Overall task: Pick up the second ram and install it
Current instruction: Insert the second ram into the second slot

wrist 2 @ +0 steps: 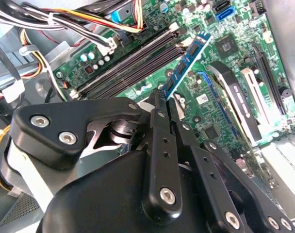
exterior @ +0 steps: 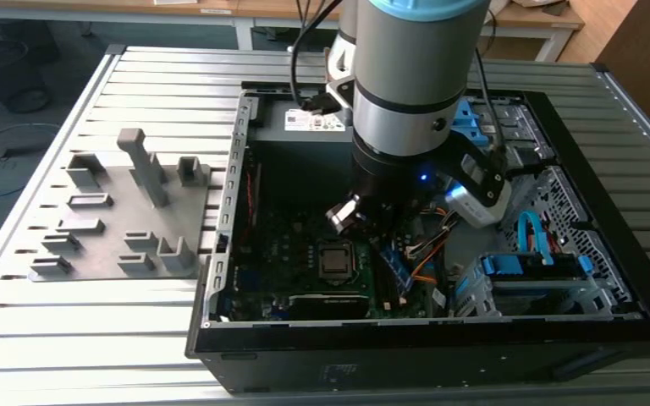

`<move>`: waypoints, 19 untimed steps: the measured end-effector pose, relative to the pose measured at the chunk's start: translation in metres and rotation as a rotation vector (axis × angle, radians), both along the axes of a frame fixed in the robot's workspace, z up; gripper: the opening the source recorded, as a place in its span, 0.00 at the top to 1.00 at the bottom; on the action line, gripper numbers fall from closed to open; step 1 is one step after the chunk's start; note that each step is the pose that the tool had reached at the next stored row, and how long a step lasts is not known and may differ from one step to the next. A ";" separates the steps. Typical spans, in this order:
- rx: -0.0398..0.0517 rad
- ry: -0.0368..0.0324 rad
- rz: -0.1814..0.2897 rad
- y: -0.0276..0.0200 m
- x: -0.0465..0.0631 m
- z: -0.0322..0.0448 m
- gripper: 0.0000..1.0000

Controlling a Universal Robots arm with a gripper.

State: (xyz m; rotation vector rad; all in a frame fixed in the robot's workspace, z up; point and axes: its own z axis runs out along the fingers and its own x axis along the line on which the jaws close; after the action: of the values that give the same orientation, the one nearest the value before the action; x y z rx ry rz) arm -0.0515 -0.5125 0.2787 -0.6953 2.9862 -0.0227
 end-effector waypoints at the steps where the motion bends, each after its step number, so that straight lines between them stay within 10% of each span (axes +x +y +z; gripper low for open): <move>1: -0.0005 0.0000 -0.004 0.0000 0.000 0.0000 0.86; 19: -0.0107 0.0000 -0.073 0.0000 0.000 0.0000 0.86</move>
State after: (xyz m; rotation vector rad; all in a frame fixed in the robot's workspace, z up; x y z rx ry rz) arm -0.0516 -0.5125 0.2787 -0.5869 3.0123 -0.0429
